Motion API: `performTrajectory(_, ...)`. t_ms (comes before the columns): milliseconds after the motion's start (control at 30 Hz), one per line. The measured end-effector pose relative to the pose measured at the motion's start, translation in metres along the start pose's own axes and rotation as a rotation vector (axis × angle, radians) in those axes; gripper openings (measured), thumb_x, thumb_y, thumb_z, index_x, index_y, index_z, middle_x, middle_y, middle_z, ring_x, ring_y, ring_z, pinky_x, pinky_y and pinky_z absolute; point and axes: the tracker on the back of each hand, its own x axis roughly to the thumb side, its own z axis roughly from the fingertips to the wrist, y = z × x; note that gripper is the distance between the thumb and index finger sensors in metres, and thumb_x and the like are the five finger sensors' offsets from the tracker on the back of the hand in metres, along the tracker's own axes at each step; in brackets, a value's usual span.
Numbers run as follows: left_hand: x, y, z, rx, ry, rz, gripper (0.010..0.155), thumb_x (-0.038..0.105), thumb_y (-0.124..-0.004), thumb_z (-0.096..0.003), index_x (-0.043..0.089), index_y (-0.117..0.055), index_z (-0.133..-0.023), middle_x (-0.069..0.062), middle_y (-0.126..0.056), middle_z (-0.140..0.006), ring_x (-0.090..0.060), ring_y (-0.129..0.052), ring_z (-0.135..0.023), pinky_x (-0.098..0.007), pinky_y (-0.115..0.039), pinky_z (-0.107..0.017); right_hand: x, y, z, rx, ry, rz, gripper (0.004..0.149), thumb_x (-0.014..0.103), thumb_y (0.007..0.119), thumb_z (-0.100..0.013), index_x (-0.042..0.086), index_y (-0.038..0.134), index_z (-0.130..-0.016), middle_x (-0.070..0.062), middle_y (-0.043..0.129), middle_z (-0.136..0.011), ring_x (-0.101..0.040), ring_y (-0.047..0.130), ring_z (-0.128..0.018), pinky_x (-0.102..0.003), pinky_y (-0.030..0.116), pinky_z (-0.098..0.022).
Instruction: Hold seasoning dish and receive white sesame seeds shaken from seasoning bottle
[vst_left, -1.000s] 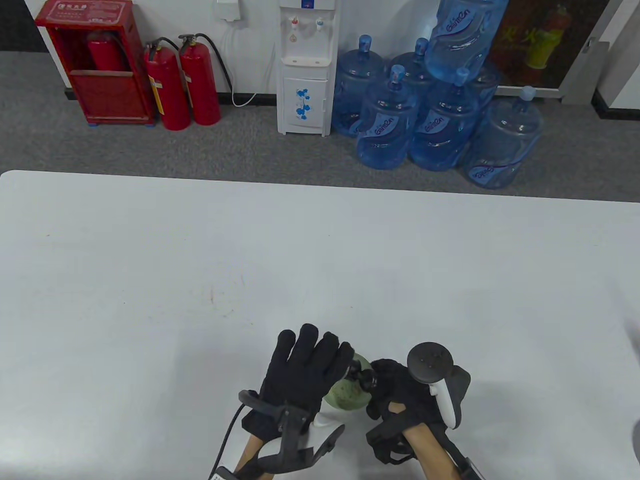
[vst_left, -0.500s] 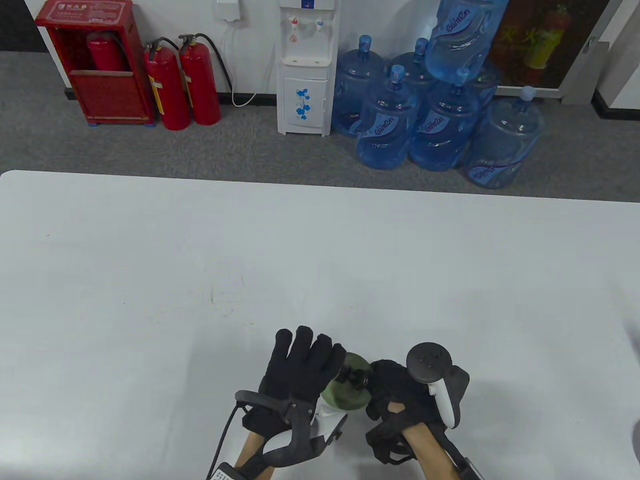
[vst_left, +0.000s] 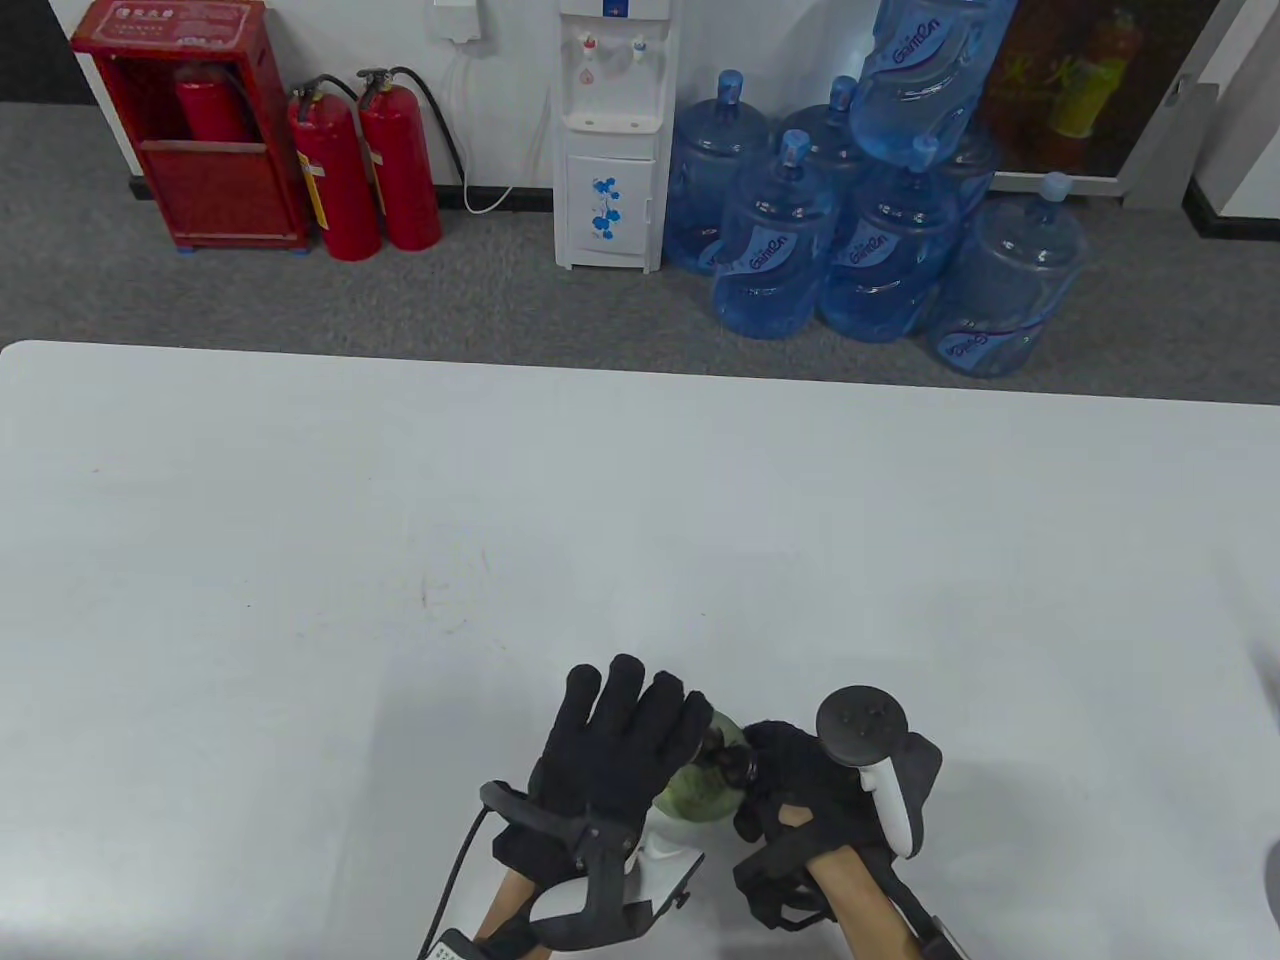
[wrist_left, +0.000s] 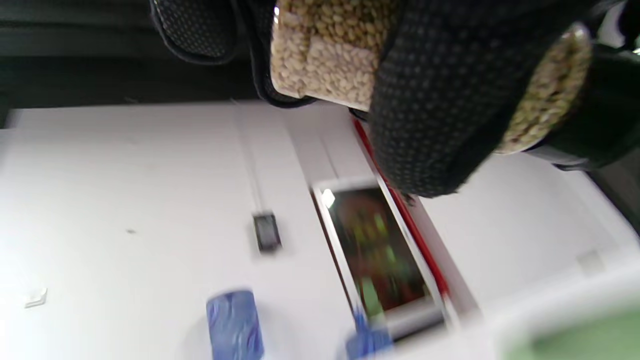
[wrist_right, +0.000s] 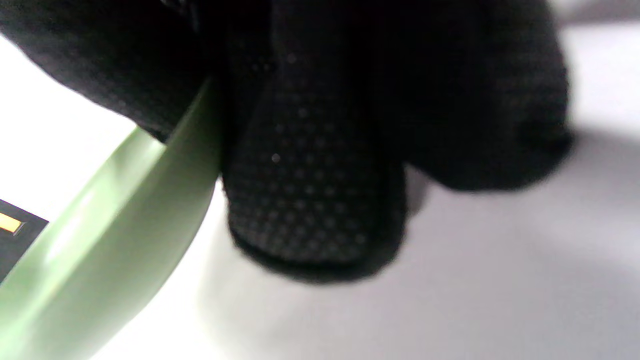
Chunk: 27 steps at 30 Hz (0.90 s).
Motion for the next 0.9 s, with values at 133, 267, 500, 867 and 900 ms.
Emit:
performTrajectory(133, 0.005, -0.024, 0.006, -0.161, -0.096, -0.137, 0.063, 0.038, -0.11, -0.0315, 0.059, -0.081, -0.083, 0.031, -0.085, -0.093, -0.014, -0.085, -0.1, -0.052, -0.066, -0.079, -0.001, 0.001, -0.001, 0.0, 0.006, -0.003, 0.041, 0.047, 0.092, -0.044, 0.021, 0.092, -0.076, 0.0, 0.104, -0.053, -0.008, 0.114, -0.023, -0.026, 0.098, -0.017)
performTrajectory(267, 0.005, -0.011, 0.0, -0.106, 0.004, 0.045, 0.063, 0.03, -0.11, -0.0356, 0.054, -0.08, -0.086, 0.025, -0.081, -0.096, -0.02, -0.077, -0.103, -0.054, -0.059, -0.08, 0.002, 0.0, 0.0, -0.009, -0.008, 0.01, 0.041, 0.047, 0.092, -0.044, 0.022, 0.092, -0.076, 0.0, 0.104, -0.053, -0.008, 0.114, -0.023, -0.026, 0.098, -0.017)
performTrajectory(500, 0.005, -0.017, 0.001, -0.147, -0.014, -0.009, 0.064, 0.031, -0.11, -0.0346, 0.054, -0.081, -0.086, 0.025, -0.082, -0.096, -0.02, -0.078, -0.102, -0.055, -0.06, -0.08, 0.002, -0.002, 0.001, -0.015, -0.008, 0.002, 0.041, 0.047, 0.092, -0.044, 0.022, 0.092, -0.076, 0.0, 0.104, -0.053, -0.008, 0.114, -0.023, -0.026, 0.098, -0.017)
performTrajectory(867, -0.001, 0.0, 0.0, 0.019, -0.035, -0.065, 0.063, 0.035, -0.109, -0.0341, 0.058, -0.079, -0.085, 0.029, -0.081, -0.095, -0.016, -0.08, -0.101, -0.052, -0.063, -0.079, -0.001, -0.001, -0.001, 0.005, 0.003, -0.007, 0.041, 0.046, 0.092, -0.044, 0.021, 0.092, -0.076, 0.0, 0.104, -0.053, -0.008, 0.114, -0.023, -0.027, 0.098, -0.017)
performTrajectory(900, -0.001, -0.003, -0.002, -0.003, -0.012, -0.014, 0.064, 0.031, -0.11, -0.0354, 0.055, -0.079, -0.086, 0.027, -0.08, -0.096, -0.019, -0.077, -0.102, -0.054, -0.059, -0.08, 0.0, -0.001, -0.001, -0.002, -0.002, -0.004, 0.041, 0.046, 0.092, -0.044, 0.021, 0.092, -0.076, 0.0, 0.104, -0.053, -0.008, 0.114, -0.023, -0.026, 0.098, -0.017)
